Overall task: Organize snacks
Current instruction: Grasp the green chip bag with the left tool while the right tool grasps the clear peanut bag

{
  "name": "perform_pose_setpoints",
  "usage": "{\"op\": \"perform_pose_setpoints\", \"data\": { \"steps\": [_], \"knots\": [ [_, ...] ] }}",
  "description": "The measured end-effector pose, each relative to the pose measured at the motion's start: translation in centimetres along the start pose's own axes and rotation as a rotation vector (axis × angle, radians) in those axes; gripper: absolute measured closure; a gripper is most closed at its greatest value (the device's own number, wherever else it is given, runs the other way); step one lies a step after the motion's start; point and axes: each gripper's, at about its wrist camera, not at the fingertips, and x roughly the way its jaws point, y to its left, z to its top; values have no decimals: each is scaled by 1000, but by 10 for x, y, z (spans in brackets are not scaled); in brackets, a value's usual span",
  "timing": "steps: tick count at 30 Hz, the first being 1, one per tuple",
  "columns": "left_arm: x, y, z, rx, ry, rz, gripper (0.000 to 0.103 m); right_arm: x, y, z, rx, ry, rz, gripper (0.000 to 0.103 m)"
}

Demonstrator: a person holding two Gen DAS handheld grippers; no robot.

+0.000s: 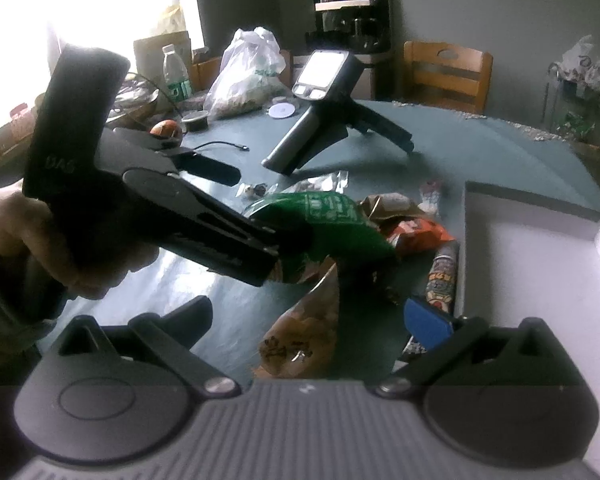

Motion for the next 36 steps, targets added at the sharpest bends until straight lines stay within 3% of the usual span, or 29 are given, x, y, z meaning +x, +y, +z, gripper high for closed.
{"op": "perform_pose_setpoints", "data": {
  "steps": [8, 15, 18, 24, 26, 28, 31, 36],
  "knots": [
    [14, -6, -3, 21, 33, -14, 0, 15, -1, -1, 19, 19, 8, 0],
    [17, -9, -5, 11, 13, -25, 2, 24, -3, -7, 9, 35, -16, 4],
    [18, -7, -5, -5, 18, -31, 9, 28, -3, -8, 1, 43, -23, 13],
    [20, -5, -10, -31, 23, -28, 13, 37, 0, -12, -28, 67, -53, 19],
    [20, -6, -12, -22, 19, -21, 14, 41, 0, -13, -30, 74, -51, 27],
    [21, -7, -13, -19, 16, -18, 16, 43, 1, -14, -45, 72, -62, 29],
    [20, -8, -14, -17, 9, -16, 19, 43, 2, -14, -42, 80, -32, 44],
    [16, -6, -20, -21, -11, -19, 22, 44, 4, -16, -37, 73, -15, 51]
  ]
}}
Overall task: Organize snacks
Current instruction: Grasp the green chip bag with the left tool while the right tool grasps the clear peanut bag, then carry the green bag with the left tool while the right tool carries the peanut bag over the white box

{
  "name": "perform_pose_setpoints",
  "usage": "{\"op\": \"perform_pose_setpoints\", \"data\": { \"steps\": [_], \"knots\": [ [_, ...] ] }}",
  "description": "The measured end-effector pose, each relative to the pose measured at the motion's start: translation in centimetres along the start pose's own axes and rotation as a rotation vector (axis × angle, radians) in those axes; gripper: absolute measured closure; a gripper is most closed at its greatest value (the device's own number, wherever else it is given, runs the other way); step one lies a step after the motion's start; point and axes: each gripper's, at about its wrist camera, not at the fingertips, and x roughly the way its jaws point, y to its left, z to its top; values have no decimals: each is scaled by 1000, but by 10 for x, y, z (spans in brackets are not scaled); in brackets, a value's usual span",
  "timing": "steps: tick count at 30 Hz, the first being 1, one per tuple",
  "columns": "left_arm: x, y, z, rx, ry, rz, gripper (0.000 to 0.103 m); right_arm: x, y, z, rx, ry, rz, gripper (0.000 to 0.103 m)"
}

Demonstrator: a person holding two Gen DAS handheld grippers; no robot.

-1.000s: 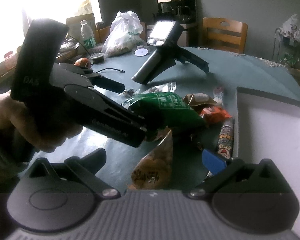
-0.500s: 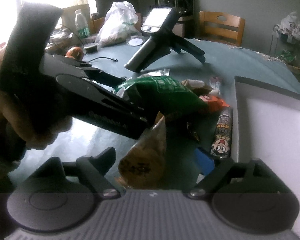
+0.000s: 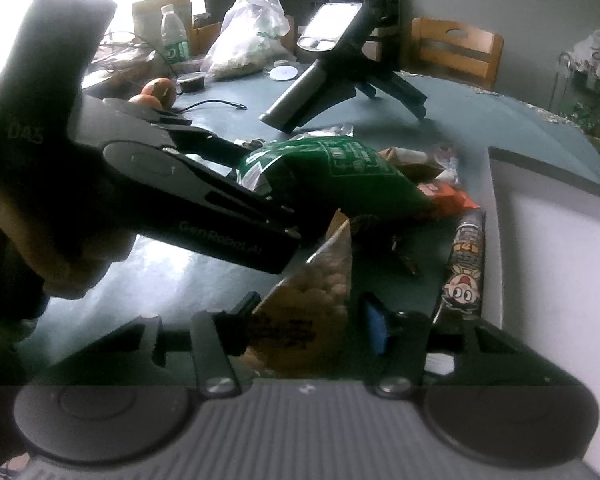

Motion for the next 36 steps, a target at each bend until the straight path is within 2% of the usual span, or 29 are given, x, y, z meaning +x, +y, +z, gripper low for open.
{"op": "perform_pose_setpoints", "data": {
  "steps": [2, 4, 11, 26, 36],
  "knots": [
    [-1, 1, -2, 0, -7, -2, 24, -1, 0, 0, 9, -3, 15, 57],
    [-3, 2, -3, -7, -15, -11, 29, -1, 0, 0, 15, -5, 24, 58],
    [-8, 4, -6, -18, -28, 3, 31, -2, -3, -3, 31, -23, 39, 62],
    [-36, 23, -15, -72, -66, 12, 32, -17, -2, 0, 39, -67, 47, 63],
    [-44, 17, -12, -89, -76, 31, 32, -30, -1, 1, 34, -96, 37, 63]
  ]
}}
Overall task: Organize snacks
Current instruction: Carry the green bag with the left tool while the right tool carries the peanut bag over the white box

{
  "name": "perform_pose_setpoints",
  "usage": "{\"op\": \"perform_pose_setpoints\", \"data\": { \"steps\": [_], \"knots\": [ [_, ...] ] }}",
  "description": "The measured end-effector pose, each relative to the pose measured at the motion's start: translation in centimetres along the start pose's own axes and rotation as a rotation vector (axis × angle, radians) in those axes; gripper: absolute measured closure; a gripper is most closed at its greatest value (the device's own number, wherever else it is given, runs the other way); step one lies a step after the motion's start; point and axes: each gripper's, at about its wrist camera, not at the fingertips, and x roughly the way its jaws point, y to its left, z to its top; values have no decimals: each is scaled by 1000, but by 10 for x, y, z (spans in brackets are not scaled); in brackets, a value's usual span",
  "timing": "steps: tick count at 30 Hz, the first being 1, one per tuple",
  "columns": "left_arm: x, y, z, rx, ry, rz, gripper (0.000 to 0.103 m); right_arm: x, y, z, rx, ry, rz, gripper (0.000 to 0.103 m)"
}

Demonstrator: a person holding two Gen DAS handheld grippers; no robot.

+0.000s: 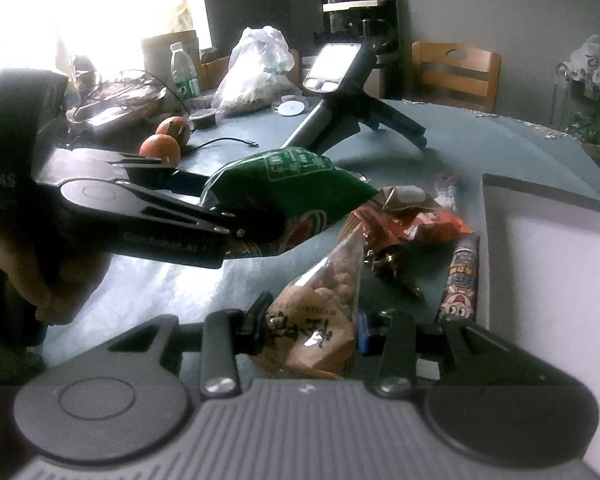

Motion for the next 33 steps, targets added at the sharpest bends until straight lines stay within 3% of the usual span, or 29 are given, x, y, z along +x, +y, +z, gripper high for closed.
{"op": "perform_pose_setpoints", "data": {
  "steps": [17, 33],
  "knots": [
    [-14, -25, 7, -85, -8, 73, 32, -26, -17, 6, 43, -46, -51, 63],
    [-20, -43, 13, -99, -28, 59, 32, -41, -31, 11, 64, -77, -99, 63]
  ]
}}
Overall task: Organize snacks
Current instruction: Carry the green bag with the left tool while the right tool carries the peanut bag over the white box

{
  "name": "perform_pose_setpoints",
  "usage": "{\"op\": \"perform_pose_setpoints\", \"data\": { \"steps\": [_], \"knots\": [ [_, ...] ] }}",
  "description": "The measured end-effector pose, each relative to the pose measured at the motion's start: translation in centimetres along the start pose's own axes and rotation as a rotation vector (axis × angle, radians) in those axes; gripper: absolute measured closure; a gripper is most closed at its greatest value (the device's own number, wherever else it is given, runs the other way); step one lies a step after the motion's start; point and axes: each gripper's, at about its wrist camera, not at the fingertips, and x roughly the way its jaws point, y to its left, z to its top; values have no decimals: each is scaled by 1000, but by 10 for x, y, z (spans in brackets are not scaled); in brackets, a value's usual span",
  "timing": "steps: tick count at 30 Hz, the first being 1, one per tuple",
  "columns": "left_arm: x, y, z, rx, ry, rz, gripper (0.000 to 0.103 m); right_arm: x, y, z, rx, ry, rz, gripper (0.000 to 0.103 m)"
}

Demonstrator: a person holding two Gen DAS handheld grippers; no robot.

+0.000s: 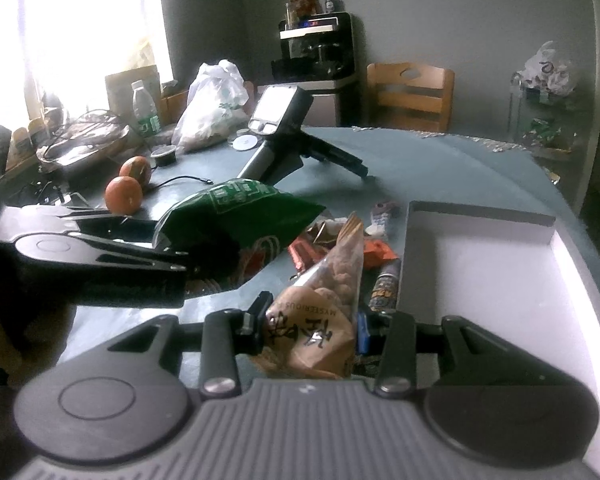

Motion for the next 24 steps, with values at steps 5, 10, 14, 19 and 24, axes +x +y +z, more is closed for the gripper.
{"op": "perform_pose_setpoints", "data": {
  "steps": [5, 10, 14, 19, 24],
  "knots": [
    [-2, -9, 2, 8, -13, -5, 32, -8, -10, 0, 6, -15, -18, 63],
    [-4, -18, 5, 9, -24, -4, 32, -18, -22, 1, 22, -29, -45, 63],
    [-1, -33, 6, 32, -20, -25, 32, -27, -33, -1, 32, -36, -65, 63],
    [3, -52, 8, 50, -20, -38, 32, -38, -48, -4, 45, -42, -95, 63],
    [6, -72, 10, 73, -23, -51, 32, -50, -64, -8, 61, -49, -124, 63]
  ]
}}
